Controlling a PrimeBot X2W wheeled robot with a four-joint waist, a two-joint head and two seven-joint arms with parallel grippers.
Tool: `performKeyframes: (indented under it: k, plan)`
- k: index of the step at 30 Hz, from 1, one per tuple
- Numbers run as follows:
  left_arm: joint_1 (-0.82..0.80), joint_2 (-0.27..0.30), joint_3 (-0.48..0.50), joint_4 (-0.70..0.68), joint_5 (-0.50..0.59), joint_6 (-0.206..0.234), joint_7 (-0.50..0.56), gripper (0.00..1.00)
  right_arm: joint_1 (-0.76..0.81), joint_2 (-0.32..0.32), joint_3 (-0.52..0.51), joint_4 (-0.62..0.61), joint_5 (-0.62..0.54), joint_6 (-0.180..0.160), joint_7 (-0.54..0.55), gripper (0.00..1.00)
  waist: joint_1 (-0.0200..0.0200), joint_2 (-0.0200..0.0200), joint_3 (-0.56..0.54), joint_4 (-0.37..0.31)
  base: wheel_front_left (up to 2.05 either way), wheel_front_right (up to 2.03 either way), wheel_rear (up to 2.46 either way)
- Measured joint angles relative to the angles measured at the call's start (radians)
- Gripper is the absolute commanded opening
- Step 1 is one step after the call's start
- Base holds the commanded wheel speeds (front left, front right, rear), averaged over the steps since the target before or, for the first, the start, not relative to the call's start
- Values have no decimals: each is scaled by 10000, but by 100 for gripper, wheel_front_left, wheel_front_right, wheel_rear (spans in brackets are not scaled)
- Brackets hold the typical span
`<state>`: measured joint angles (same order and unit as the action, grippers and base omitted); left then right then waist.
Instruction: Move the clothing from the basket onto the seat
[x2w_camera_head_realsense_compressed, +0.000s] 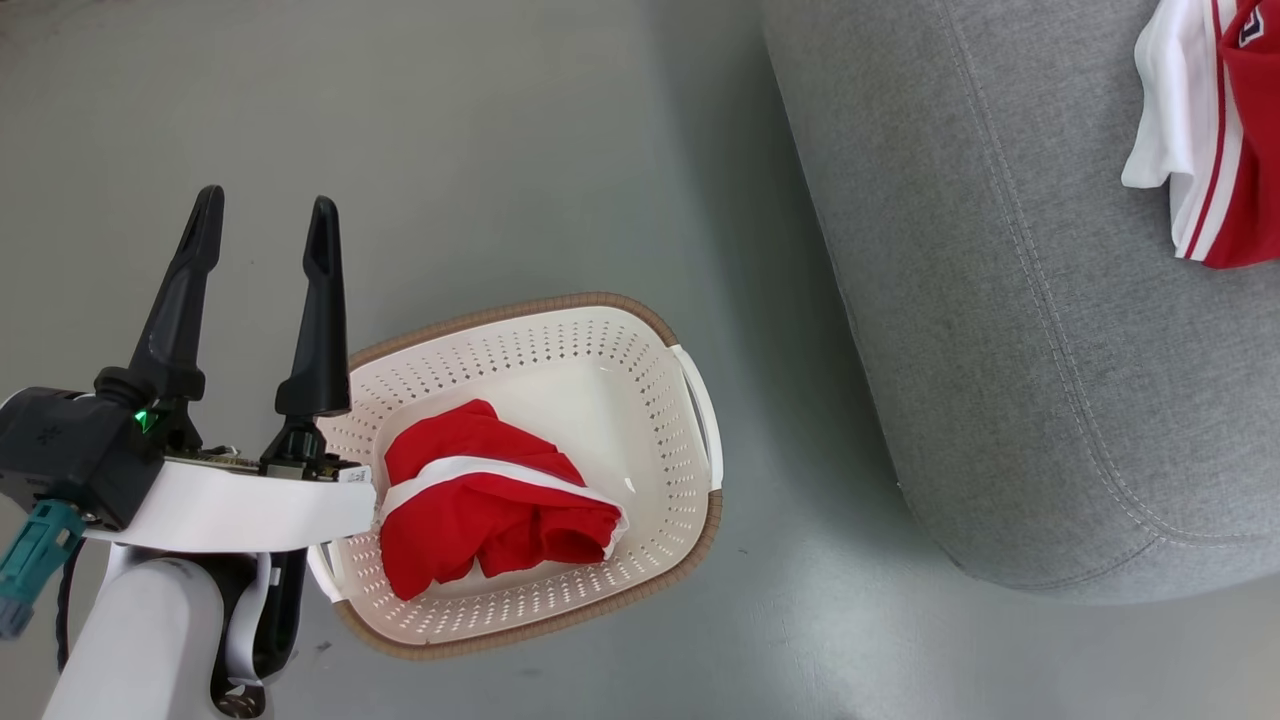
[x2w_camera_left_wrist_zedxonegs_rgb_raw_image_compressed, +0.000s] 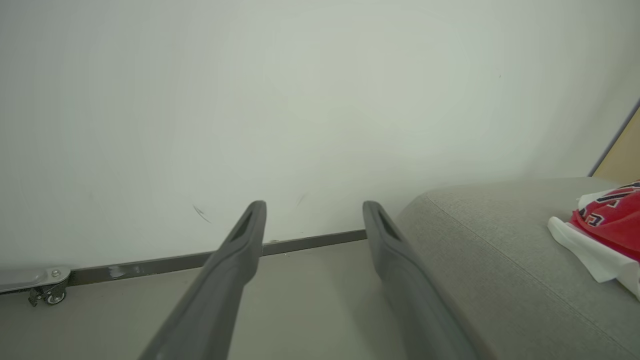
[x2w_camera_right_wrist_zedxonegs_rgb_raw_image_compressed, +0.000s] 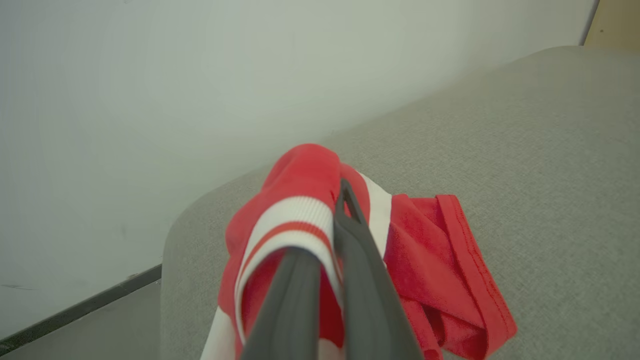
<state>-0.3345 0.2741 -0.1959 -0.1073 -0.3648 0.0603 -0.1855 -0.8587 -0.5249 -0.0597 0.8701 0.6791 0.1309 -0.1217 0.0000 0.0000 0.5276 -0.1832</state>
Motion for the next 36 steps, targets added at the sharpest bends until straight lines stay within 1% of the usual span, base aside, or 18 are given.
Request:
performKeyframes:
  k: [10, 11, 12, 13, 14, 15, 16, 25, 34, 36]
  plan:
    - [-4, -184, -12, 290, -6, 0, -174, 100, 673, -138, 328, 102, 159, -2, -293, 0, 0, 0, -181, -58, 0, 0, 0]
    - [-4, -211, -12, 326, -8, 0, -176, 100, 725, -142, 334, 96, 163, -4, -336, 5, 1, 0, -208, -62, 0, 0, 0]
    - [-4, -224, -10, 360, -8, 0, -190, 100, 803, -142, 360, 98, 173, -2, -357, 16, 0, 0, -236, -66, 0, 0, 0]
    - [-3, -224, -10, 391, -12, 0, -213, 100, 844, -125, 372, 113, 188, -4, -366, 40, 1, 0, -265, -70, 0, 0, 0]
    - [-3, -232, -8, 410, -19, 0, -249, 100, 862, -115, 380, 115, 263, -4, -370, 60, 0, 0, -296, -73, 0, 0, 0]
    - [-3, -245, -10, 426, -19, 0, -261, 100, 862, -115, 385, 111, 309, -2, -387, 72, 0, 0, -327, -77, 0, 0, 0]
    - [-3, -247, -8, 458, -19, 0, -261, 100, 862, -107, 385, 100, 353, -4, -476, 100, 0, 0, -359, -81, 0, 0, 0]
    - [31, -276, 19, 828, -54, -4, -355, 100, 1490, -61, 587, 10, 554, -4, -667, 100, 1, 0, -748, -144, 0, 0, 0]
    - [425, -349, 357, 1191, -117, 29, -468, 100, 2081, -176, 1091, -748, 556, -4, -976, 100, 0, 0, -1245, -131, 0, 0, 0]
    - [477, -395, 441, 1296, -130, 117, -485, 100, 2093, -182, 1200, -1037, 554, -4, -999, 100, 1, 0, -1364, -100, 0, 0, 0]
